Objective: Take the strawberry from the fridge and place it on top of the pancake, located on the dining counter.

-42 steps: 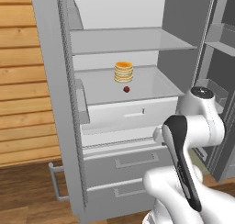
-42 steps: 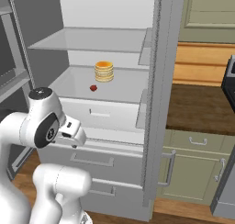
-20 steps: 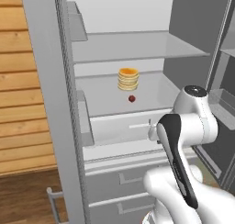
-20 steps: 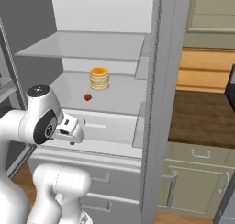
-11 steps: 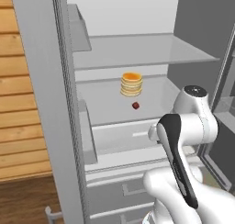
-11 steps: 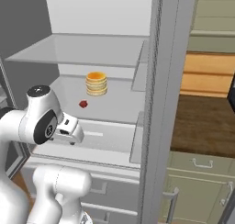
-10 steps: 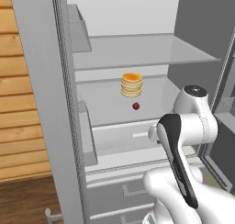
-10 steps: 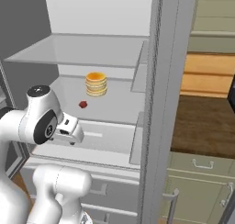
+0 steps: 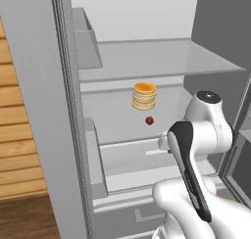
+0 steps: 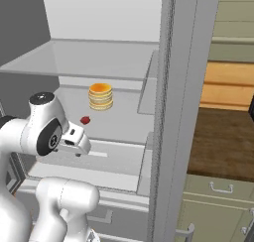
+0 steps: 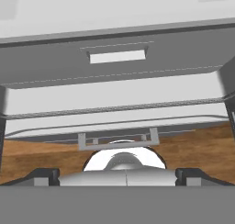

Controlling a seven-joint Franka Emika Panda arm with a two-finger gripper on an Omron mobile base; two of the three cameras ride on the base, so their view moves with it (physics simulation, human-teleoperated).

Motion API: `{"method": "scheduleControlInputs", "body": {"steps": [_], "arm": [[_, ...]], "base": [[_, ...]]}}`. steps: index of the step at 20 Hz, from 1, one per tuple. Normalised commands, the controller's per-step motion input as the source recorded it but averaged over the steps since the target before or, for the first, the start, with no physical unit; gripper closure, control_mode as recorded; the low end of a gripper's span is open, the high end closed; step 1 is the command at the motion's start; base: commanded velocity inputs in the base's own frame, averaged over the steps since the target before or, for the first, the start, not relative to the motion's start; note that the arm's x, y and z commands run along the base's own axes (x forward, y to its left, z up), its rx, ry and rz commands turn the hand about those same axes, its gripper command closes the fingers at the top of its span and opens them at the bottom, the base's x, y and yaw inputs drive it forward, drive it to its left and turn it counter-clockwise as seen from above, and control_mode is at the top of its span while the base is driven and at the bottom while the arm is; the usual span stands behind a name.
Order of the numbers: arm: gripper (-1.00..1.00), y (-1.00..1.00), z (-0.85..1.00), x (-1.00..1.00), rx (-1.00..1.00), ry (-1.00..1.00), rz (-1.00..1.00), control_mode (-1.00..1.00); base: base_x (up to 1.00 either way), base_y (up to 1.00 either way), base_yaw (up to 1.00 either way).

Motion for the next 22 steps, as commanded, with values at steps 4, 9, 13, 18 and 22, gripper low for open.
{"method": "scheduleControlInputs", "body": {"steps": [4, 9, 13, 18, 22], "arm": [[-1.00, 0.00, 0.00, 0.00, 0.00, 0.00, 0.00, 1.00], [-1.00, 0.02, 0.00, 0.15, 0.00, -0.05, 0.00, -1.00], [-1.00, 0.04, 0.00, 0.53, 0.00, -0.16, 0.00, -1.00], [-1.00, 0.00, 0.00, 0.50, 0.00, -0.19, 0.00, -1.00], [-1.00, 0.04, 0.00, 0.33, 0.00, -0.19, 0.00, -1.00]], "base": [[0.31, 0.00, 0.00], [0.14, 0.00, 0.00], [0.00, 0.00, 0.00], [0.00, 0.00, 0.00], [0.00, 0.00, 0.00]]}}
